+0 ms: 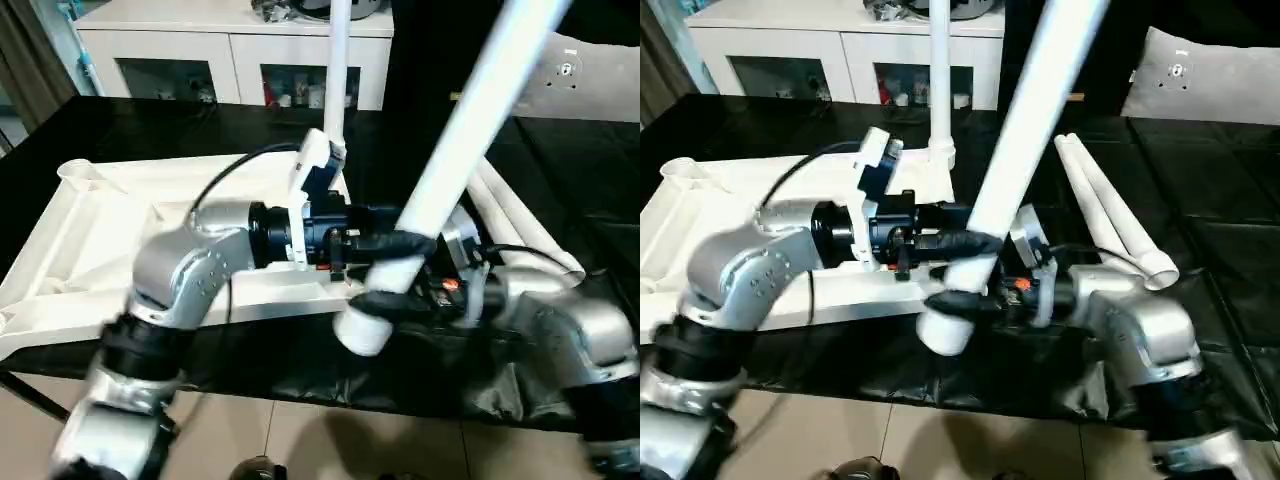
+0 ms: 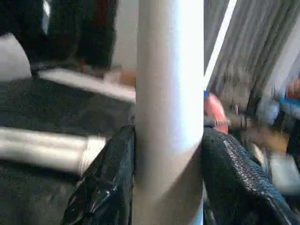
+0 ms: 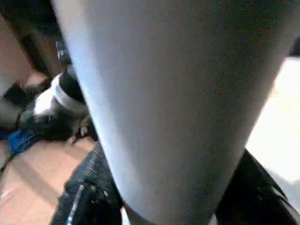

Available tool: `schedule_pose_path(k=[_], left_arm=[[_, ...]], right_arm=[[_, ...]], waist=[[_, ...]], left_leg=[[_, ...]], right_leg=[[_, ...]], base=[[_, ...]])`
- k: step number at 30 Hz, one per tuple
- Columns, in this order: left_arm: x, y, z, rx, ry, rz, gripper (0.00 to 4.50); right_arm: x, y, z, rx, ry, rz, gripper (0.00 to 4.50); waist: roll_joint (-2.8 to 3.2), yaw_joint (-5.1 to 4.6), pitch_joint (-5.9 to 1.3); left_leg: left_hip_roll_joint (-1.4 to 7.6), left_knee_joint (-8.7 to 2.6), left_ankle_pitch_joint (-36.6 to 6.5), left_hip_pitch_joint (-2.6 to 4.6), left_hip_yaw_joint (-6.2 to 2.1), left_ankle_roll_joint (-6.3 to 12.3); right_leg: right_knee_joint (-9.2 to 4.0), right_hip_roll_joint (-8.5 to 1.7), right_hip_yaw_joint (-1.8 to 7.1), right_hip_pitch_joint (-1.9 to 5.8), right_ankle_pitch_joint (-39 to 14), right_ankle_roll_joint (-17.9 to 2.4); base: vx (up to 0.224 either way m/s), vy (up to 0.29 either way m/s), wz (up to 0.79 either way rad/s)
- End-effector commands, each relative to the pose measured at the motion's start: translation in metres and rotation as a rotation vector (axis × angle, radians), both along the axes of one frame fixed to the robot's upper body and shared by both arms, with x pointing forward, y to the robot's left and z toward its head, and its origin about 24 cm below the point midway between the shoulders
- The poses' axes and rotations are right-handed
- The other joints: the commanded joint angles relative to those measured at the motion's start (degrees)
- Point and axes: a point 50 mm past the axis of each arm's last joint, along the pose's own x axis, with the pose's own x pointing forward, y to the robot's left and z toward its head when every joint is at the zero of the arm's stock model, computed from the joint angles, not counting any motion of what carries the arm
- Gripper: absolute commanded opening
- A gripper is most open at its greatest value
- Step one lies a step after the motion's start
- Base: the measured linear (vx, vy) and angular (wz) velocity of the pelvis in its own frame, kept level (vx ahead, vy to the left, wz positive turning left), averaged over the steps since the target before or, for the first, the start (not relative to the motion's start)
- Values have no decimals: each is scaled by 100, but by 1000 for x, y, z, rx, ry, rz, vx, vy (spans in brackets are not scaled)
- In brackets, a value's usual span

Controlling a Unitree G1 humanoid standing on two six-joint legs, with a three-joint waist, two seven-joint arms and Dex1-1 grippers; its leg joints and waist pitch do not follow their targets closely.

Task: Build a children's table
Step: Pick table leg

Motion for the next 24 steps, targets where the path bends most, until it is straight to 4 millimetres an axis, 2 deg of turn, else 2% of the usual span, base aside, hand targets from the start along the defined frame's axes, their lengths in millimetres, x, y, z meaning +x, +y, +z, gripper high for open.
schedule_pose_path(k=[1, 2, 3, 5, 7, 12, 14, 16, 17, 18, 21, 24], left_arm=[[-7, -12, 13, -167, 40, -83, 255], [-6, -11, 14, -197, 60, -79, 255], [-4, -9, 15, -239, 84, -76, 255], [-3, -7, 16, -281, 108, -64, 255], [-3, -8, 14, -275, 113, -58, 255], [-6, -11, 6, -149, 52, -30, 255], [-9, -10, 1, -60, 4, -34, 255], [-11, -8, -2, -4, -27, -35, 255], [-12, -8, -2, 11, -35, -36, 255], [-13, -8, -3, 28, -44, -39, 255], [-16, -7, -7, 79, -66, -58, 255], [-18, -2, -18, 202, -118, -79, 255]], right_arm=[[6, -6, 2, 3, 20, -129, 195], [5, -6, 2, 5, 22, -128, 194], [3, -5, 1, 11, 29, -127, 193], [0, -5, -3, 5, 40, -123, 192], [-3, -4, -6, -8, 51, -114, 191], [-5, -5, -7, -16, 58, -149, 191], [-5, -8, -8, -35, 69, -169, 191], [-5, -9, -9, -48, 62, -185, 190], [-4, -10, -8, -39, 56, -198, 190], [-4, -10, -7, -33, 53, -204, 190], [-5, -8, -5, -38, 36, -206, 190], [-4, -6, -16, -167, -35, -239, 190]], waist=[[-104, 17, -504], [-111, 22, -502], [-80, 28, -506], [-87, 28, -503], [-73, 29, -503], [-73, 16, -497], [-119, 9, -491], [-117, -11, -488], [-140, -21, -486], [-117, -14, -483], [-120, -28, -484], [-117, -29, -482]], left_leg=[[339, -436, -897, 54, -128, 192], [334, -437, -926, 63, -130, 187], [332, -438, -950, 73, -133, 184], [336, -447, -1003, 69, -137, 180], [338, -455, -1010, 68, -142, 180], [345, -478, -1043, 66, -157, 150], [356, -493, -1018, 68, -168, 134], [354, -494, -1019, 74, -157, 107], [352, -488, -1030, 78, -145, 94], [349, -483, -1035, 84, -146, 89], [353, -495, -1113, 85, -152, 51], [353, -510, -1165, 91, -159, -3]], right_leg=[[-477, -399, 290, 345, -2056, -993], [-487, -396, 286, 339, -2102, -976], [-487, -396, 286, 341, -2143, -958], [-498, -394, 283, 344, -2203, -900], [-512, -394, 287, 342, -2230, -840], [-523, -401, 293, 345, -2306, -738], [-516, -409, 302, 349, -2390, -668], [-526, -403, 306, 332, -2446, -627], [-535, -405, 308, 326, -2468, -628], [-533, -410, 308, 318, -2493, -637], [-530, -402, 305, 315, -2482, -623], [-538, -399, 311, 306, -2535, -548]], base=[[0, 0, 0], [0, 0, 0], [0, 0, 0], [0, 0, 0], [0, 0, 0], [0, 0, 0], [0, 0, 0], [0, 0, 0], [0, 0, 0], [0, 0, 0], [0, 0, 0], [0, 0, 0]])
